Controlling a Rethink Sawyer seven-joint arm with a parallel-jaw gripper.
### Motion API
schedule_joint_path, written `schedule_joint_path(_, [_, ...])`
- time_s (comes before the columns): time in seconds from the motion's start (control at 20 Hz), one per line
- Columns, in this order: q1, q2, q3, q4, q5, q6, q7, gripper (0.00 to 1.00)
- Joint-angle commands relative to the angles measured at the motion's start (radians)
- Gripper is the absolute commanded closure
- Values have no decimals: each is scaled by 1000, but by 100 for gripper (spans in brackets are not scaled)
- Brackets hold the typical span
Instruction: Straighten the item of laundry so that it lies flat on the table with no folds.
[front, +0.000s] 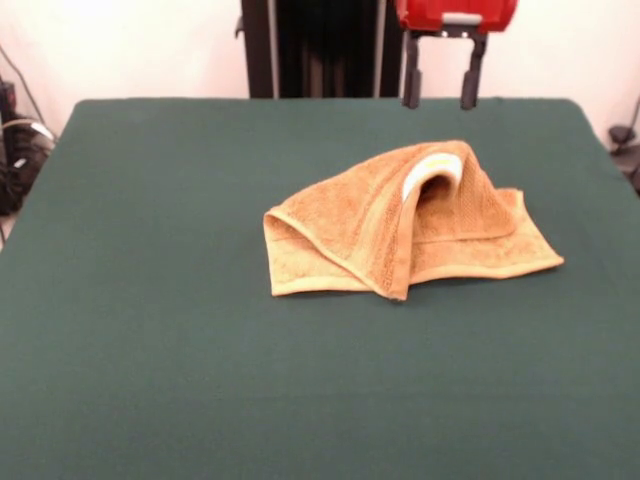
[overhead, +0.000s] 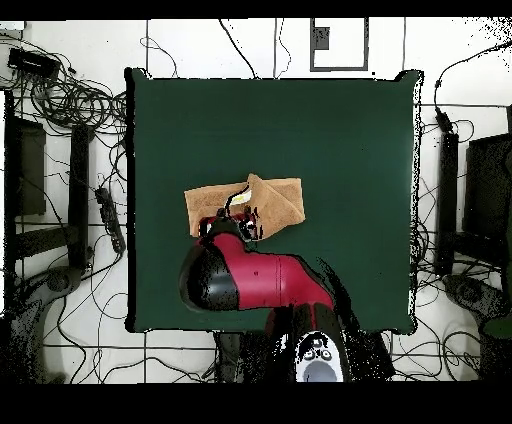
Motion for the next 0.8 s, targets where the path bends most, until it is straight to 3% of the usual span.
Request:
schedule_joint_path(0.05, [36, 139, 89, -195, 87, 224, 124, 0])
schedule_joint_path(0.8, [0, 300, 177, -414, 88, 259, 52, 0])
